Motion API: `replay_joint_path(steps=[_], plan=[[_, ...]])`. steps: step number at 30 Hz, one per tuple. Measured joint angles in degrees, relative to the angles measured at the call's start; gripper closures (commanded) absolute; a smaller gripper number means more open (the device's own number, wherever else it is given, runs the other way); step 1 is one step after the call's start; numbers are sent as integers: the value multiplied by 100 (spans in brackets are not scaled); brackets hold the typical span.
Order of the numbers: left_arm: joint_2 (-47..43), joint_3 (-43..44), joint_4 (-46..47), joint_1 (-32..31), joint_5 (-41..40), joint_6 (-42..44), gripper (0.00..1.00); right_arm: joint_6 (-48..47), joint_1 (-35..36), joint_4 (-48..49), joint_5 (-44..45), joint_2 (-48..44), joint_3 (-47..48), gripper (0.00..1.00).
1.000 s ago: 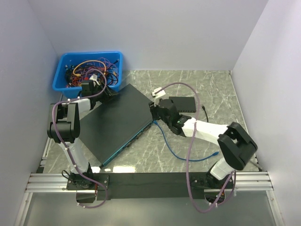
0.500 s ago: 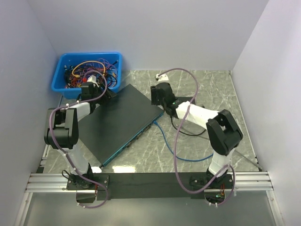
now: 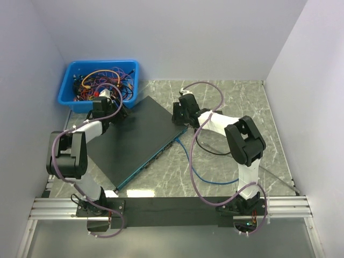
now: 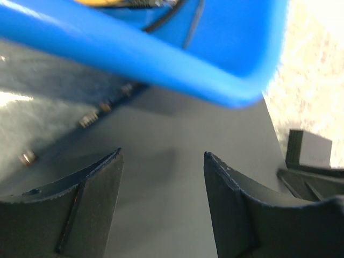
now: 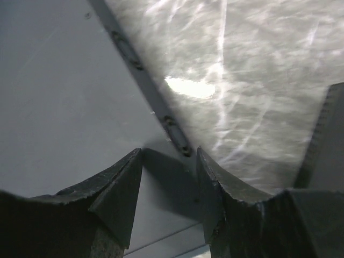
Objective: Insert the plug into the switch port
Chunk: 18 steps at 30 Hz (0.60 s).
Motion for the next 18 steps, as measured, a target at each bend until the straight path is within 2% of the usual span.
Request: replay_joint_path(steps=[7,18], plan=[[-778,-68,-435,-197,-146,50,33,44,37,179,-243,15,-61,50],[-1735,-85,-833,-310,-308,52,34,11,428,190,162,7,-61,52]])
